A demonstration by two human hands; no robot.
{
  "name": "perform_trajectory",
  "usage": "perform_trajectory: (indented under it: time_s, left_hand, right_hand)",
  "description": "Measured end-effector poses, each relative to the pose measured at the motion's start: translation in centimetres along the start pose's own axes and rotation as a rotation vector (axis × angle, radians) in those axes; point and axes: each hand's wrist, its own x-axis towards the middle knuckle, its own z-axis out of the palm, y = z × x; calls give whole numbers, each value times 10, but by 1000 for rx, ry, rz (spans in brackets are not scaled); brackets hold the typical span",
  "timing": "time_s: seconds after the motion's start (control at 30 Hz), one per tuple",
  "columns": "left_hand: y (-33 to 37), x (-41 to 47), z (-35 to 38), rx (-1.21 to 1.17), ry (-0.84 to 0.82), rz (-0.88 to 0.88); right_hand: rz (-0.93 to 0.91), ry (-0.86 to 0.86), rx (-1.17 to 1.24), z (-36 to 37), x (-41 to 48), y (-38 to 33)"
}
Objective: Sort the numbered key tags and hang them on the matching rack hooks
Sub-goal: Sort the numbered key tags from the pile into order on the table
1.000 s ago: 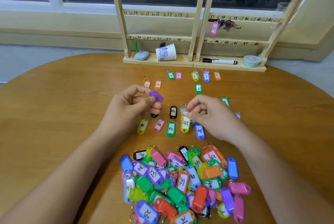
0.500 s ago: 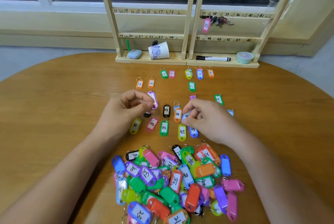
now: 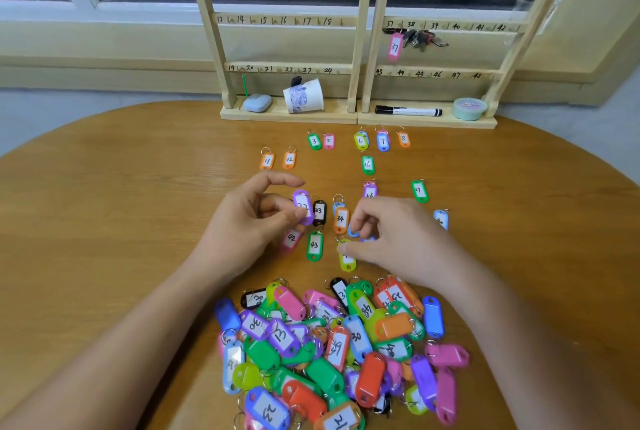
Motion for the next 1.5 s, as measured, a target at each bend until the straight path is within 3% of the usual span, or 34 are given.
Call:
perform_trajectory:
  time_s: [0.2, 0.67, 0.83, 1.03, 1.27, 1.5]
  left_hand:
    - [0, 0, -1, 31, -9, 1]
    - [1, -1, 2, -35, 52, -6]
    - [0, -1, 0, -9, 103, -18]
    - [-3, 1, 0, 51, 37, -10]
    - [-7, 2, -1, 61, -26, -18]
    - [-8, 3, -2, 90, -33, -13]
  right_hand:
    - [15, -4, -221, 9, -6, -18]
    - [97, -196, 243, -2, 0, -8]
    - [137, -93, 399, -22, -1, 13]
    - [138, -55, 230, -24, -10, 28]
    - [46, -129, -47, -13, -16, 13]
    - [15, -193, -128, -5, -15, 3]
